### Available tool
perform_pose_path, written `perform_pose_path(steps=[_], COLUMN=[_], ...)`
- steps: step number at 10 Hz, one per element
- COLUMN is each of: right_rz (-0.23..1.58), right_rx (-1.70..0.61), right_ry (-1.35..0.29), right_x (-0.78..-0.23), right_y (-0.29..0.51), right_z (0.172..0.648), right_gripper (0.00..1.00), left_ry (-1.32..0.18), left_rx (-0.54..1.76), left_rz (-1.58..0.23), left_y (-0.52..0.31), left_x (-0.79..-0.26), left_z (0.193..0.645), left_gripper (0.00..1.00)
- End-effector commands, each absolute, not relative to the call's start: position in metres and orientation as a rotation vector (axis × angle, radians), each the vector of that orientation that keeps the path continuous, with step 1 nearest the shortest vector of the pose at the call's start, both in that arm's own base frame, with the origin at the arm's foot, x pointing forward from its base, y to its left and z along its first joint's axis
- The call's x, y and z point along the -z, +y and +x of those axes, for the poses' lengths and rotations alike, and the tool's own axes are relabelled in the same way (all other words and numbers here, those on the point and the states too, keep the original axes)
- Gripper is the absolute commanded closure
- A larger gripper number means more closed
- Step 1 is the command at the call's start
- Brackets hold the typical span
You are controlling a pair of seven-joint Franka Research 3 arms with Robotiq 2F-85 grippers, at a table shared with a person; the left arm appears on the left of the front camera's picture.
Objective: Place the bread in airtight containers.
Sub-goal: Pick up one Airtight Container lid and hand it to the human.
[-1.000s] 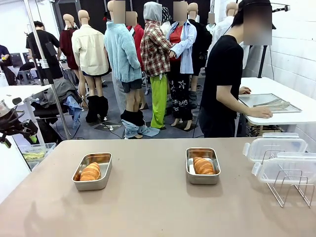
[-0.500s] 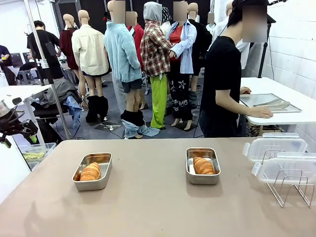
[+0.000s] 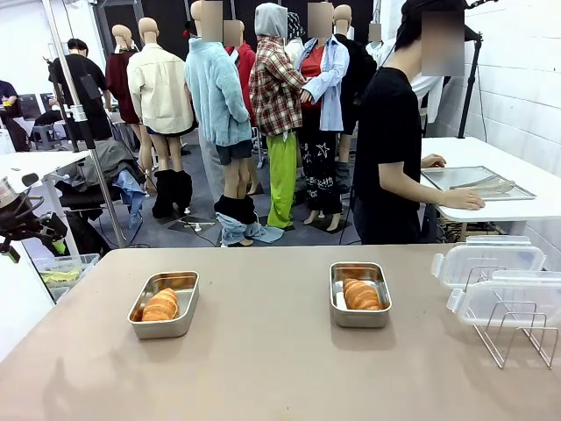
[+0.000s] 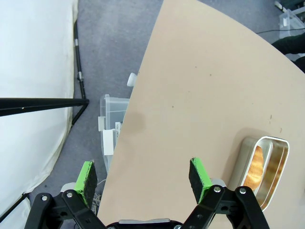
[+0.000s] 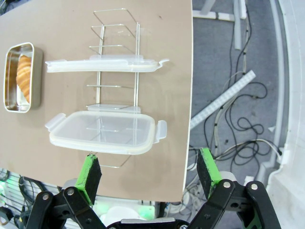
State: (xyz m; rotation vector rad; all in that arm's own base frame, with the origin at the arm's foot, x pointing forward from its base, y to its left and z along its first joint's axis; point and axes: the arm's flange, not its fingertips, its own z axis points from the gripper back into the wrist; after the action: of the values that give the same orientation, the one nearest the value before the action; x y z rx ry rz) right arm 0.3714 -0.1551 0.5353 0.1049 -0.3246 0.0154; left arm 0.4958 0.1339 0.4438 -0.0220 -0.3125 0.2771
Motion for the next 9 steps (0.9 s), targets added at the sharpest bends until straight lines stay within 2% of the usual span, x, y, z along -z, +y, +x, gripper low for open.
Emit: perform_pose_path(steps=[1,9], right_rz=[0.104,0.104], right_rx=[-0.014,-0.014], right_ry=[-0.332,-0.332], right_x=[-0.5338,-0.5338], right_y=[-0.1552,-0.1552], right_z=[0.3728,0.3728], right_gripper=[0.00,0.00], left_ry=[-0.314,-0.314], left_rx=[-0.281,-0.281], left_rz=[-0.020,-0.020], left_y=[0.1363,0.1363], left_x=[-0.4446,-0.4446], left_z=[0.4950,0.4950], left_gripper=[0.00,0.00])
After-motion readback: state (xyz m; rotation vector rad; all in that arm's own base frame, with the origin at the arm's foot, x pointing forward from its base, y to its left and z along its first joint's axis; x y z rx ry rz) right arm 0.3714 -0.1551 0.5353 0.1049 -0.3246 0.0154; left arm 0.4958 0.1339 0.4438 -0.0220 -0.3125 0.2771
